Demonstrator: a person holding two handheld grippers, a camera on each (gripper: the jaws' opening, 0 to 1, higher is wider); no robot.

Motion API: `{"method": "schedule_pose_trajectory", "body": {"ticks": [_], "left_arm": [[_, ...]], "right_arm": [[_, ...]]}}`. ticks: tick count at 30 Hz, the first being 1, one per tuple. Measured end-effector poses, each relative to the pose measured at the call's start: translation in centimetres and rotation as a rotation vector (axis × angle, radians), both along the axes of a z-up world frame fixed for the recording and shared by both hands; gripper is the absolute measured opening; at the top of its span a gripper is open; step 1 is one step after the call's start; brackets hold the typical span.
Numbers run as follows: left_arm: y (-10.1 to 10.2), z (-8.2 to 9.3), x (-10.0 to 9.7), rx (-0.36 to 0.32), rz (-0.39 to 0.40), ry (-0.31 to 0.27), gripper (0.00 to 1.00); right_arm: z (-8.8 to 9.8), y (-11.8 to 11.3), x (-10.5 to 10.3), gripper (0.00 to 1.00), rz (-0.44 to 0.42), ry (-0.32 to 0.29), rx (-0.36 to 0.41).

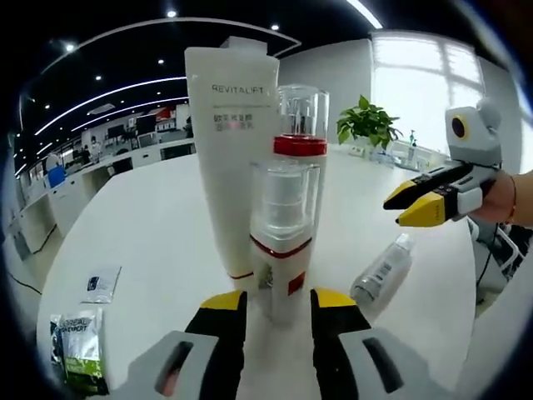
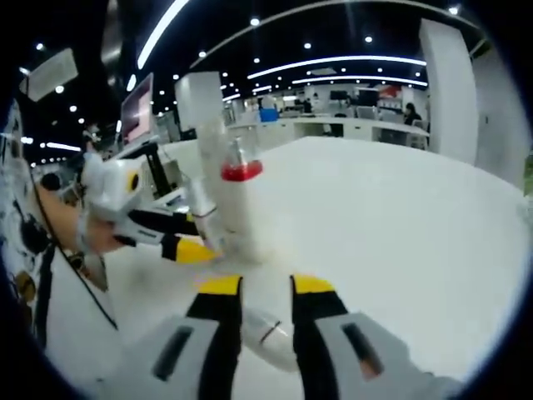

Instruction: Arrange the skincare products in the storage area until every visible bottle or jar stands upright without overlapping.

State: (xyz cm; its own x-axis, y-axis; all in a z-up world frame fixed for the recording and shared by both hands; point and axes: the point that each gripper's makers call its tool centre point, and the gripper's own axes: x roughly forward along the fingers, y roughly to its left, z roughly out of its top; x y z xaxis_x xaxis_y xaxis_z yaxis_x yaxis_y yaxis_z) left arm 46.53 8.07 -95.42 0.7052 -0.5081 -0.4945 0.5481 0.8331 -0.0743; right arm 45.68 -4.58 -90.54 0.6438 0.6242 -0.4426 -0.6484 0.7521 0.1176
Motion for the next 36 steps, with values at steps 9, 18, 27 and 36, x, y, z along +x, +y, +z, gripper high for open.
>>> {"method": "schedule_pose_trajectory", "body": {"ticks": [9, 18, 27, 36], "left_arm": [[1.1, -0.4, -0.5, 0.021, -0.041, 0.016, 0.19], [0.2, 0.0, -0.1, 0.045, -0.093, -0.007, 0.15], [0.5, -0.2, 0.2, 0.067, -0.105, -0.012, 0.15], [1.6, 0.6, -1.2, -0.006, -0.084, 0.016, 0.21]], "right_arm": [[0.5, -1.8, 1.3, 0.22, -0.001, 0.005, -0.019], [0.2, -2.4, 1.5, 0.22, -0.006, 0.017, -0.036], [-1.0, -0.7, -0.5, 0.25, 0.159, 0.053, -0.064], [-3.2, 0.8, -2.0, 0.27, 0.351, 0.065, -0.201]]}}
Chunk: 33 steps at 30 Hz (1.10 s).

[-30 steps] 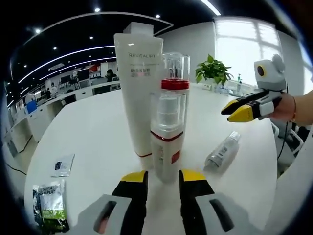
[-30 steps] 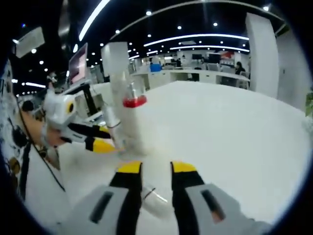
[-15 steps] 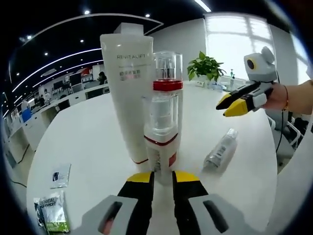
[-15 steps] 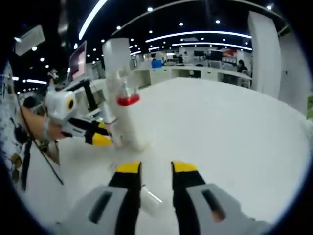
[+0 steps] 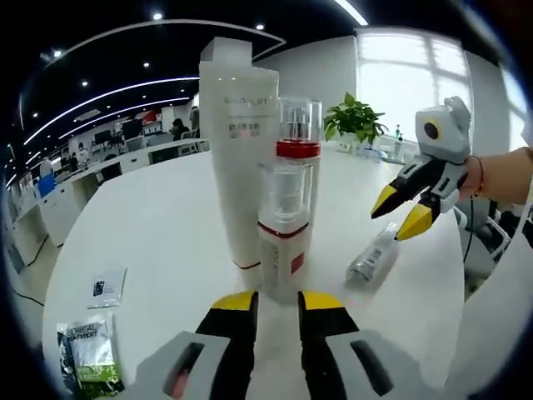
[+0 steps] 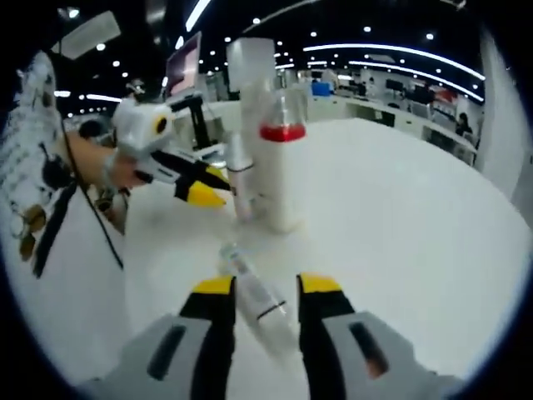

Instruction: Arrange the skincare products in the storage area until every visible bottle or jar stands upright without overlapping.

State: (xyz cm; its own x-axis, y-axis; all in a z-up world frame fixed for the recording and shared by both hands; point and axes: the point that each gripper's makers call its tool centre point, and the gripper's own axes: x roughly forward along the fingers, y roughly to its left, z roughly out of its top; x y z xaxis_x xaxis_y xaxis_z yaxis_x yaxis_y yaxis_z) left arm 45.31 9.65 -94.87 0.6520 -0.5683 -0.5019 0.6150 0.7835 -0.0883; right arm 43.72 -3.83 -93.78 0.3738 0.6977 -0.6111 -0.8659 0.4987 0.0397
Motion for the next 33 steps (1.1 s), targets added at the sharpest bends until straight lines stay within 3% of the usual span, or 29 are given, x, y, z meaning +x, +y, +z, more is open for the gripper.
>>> {"method": "schedule_pose_trajectory", "body": {"ticks": [2, 10, 13, 18, 20, 21, 22, 23, 24, 25, 26, 33], "left_arm": [[-0.1, -0.1, -0.7, -0.019, -0.021, 0.023, 0.26], [0.8, 0.0, -2.9, -0.041, -0.063, 0.049, 0.28], [1.0, 0.0, -3.5, -0.048, -0.069, 0.052, 0.28], [1.1, 0.1, -4.6, -0.085, -0.08, 0.076, 0.27], [0.9, 0.1, -4.9, -0.09, -0.089, 0.083, 0.27], [0.6, 0.1, -5.3, -0.092, -0.108, 0.083, 0.27], [0.4, 0.0, -5.5, -0.09, -0.118, 0.085, 0.27], [0.3, -0.1, -5.6, -0.086, -0.121, 0.089, 0.27], [0.2, -0.1, -5.7, -0.085, -0.123, 0.09, 0.27], [0.0, -0.3, -5.8, -0.078, -0.127, 0.092, 0.27], [0.0, -0.4, -5.9, -0.075, -0.127, 0.093, 0.27], [-0.9, -0.5, -6.4, -0.076, -0.163, 0.104, 0.27]], "right_arm": [[-0.3, 0.2, -0.1, 0.27, 0.019, 0.008, -0.009], [-1.3, 0.4, -0.4, 0.26, 0.093, 0.042, -0.042], [-1.6, 0.3, -0.5, 0.19, 0.125, 0.019, -0.097], [-1.2, 1.8, -1.7, 0.14, 0.19, 0.025, -0.064], [-0.4, 2.6, -1.8, 0.0, 0.211, 0.006, -0.02], [0.1, 3.1, -2.0, 0.0, 0.216, 0.009, 0.006], [-0.5, 3.2, -2.2, 0.0, 0.224, 0.033, -0.026], [-1.3, 3.5, -2.9, 0.0, 0.288, 0.013, -0.075], [-1.1, 3.9, -2.8, 0.0, 0.3, -0.004, -0.053], [-1.3, 3.8, -2.7, 0.0, 0.262, 0.028, -0.064], [-1.3, 3.9, -2.5, 0.0, 0.254, 0.021, -0.069], [-1.1, 4.6, -3.2, 0.02, 0.286, 0.016, -0.057]]}}
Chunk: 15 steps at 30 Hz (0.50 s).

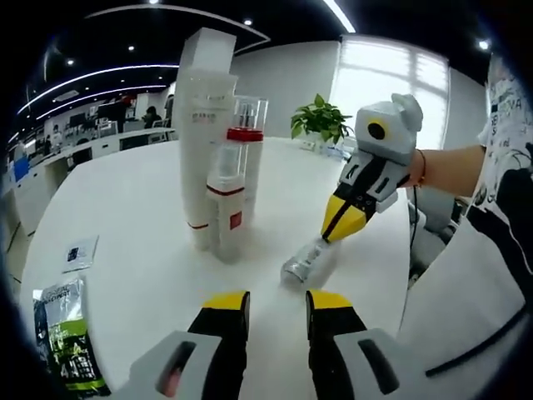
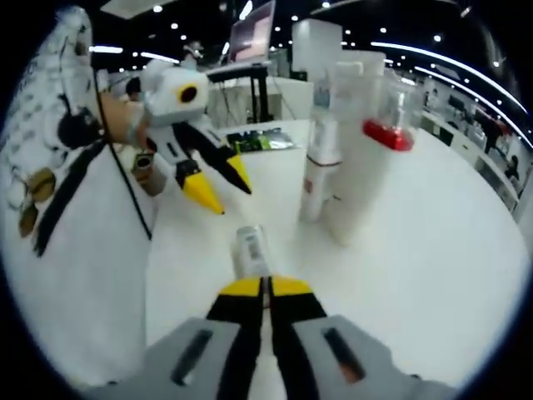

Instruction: Arrange the skincare products in the storage area until every visible bottle or jar stands upright without overlapping.

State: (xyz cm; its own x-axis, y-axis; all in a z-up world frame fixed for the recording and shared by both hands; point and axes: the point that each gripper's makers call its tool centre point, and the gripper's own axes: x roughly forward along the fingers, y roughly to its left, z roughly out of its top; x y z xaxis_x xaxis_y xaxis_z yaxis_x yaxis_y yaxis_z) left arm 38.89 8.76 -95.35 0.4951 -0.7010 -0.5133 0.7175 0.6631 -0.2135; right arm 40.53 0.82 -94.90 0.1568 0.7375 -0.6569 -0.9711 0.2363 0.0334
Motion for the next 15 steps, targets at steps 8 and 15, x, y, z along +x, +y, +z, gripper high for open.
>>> {"method": "schedule_pose_trajectory", "body": {"ticks": [8, 15], "left_arm": [[-2.4, -0.1, 0.1, 0.051, -0.128, -0.047, 0.28], [-4.8, -1.0, 0.8, 0.152, -0.289, -0.083, 0.28]], "right_arm": [[0.3, 0.8, -0.5, 0.03, 0.041, -0.002, 0.015], [0.4, 1.0, -0.5, 0.04, 0.049, 0.003, 0.022]]}}
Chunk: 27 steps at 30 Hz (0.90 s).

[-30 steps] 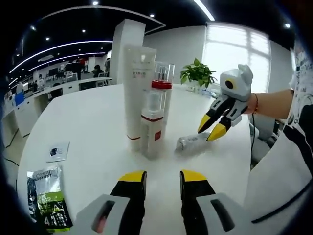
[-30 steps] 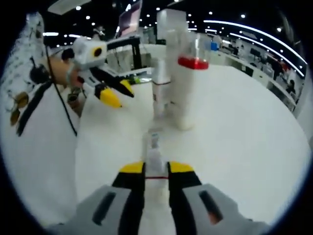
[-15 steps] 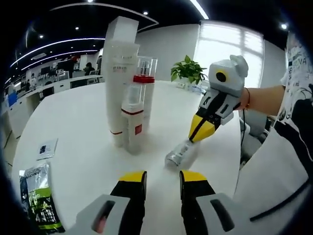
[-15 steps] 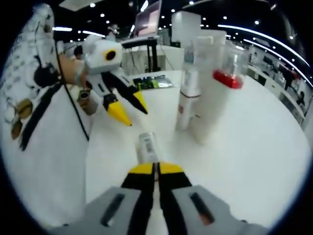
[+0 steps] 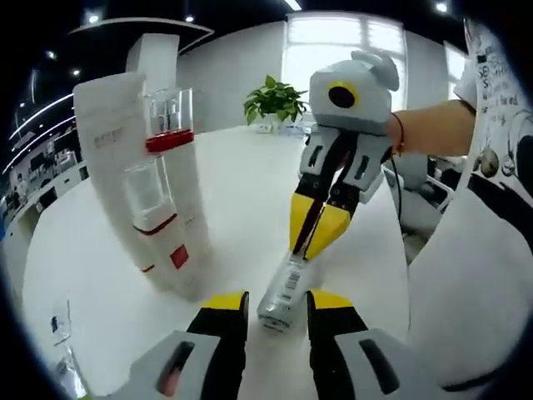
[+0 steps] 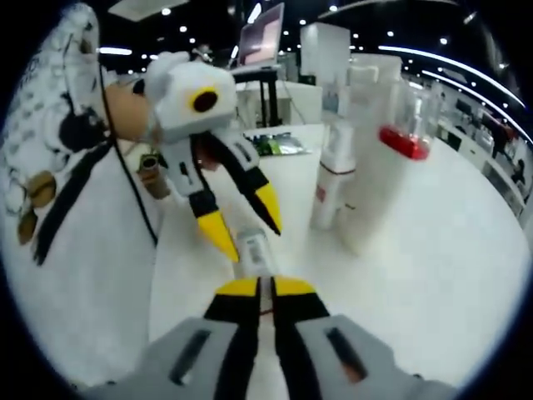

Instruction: Arrange the skincare products in the storage area until every visible bottle or jar stands upright without overlapping.

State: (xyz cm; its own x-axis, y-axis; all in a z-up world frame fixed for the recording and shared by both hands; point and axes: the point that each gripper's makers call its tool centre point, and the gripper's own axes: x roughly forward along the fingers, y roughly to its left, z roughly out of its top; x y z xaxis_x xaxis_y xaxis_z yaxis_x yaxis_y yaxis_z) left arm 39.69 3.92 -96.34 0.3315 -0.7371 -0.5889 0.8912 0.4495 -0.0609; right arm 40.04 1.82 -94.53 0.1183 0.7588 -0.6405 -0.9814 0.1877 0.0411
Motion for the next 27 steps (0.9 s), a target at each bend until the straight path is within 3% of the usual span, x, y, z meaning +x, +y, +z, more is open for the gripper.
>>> {"method": "schedule_pose_trajectory", "body": {"ticks": [4, 10, 12, 18, 27], "left_arm": [[-0.1, -1.1, -0.1, 0.083, -0.055, -0.037, 0.26], [0.6, -1.4, -0.8, 0.103, -0.109, -0.039, 0.2], [1.0, -1.4, -1.0, 0.117, -0.122, -0.044, 0.2], [2.9, -1.8, -2.0, 0.157, -0.146, -0.036, 0.2], [5.1, -1.5, -3.1, 0.134, -0.135, -0.025, 0.2]], "right_arm": [[0.0, 0.1, -0.2, 0.07, 0.004, 0.001, 0.003], [-0.1, 0.5, -0.2, 0.18, 0.008, -0.006, 0.005], [-1.0, 0.1, -0.2, 0.22, 0.021, -0.026, -0.043], [-1.3, 0.0, -0.5, 0.25, 0.034, -0.002, -0.052], [-2.5, -1.2, -1.4, 0.19, 0.059, 0.034, -0.101]]}}
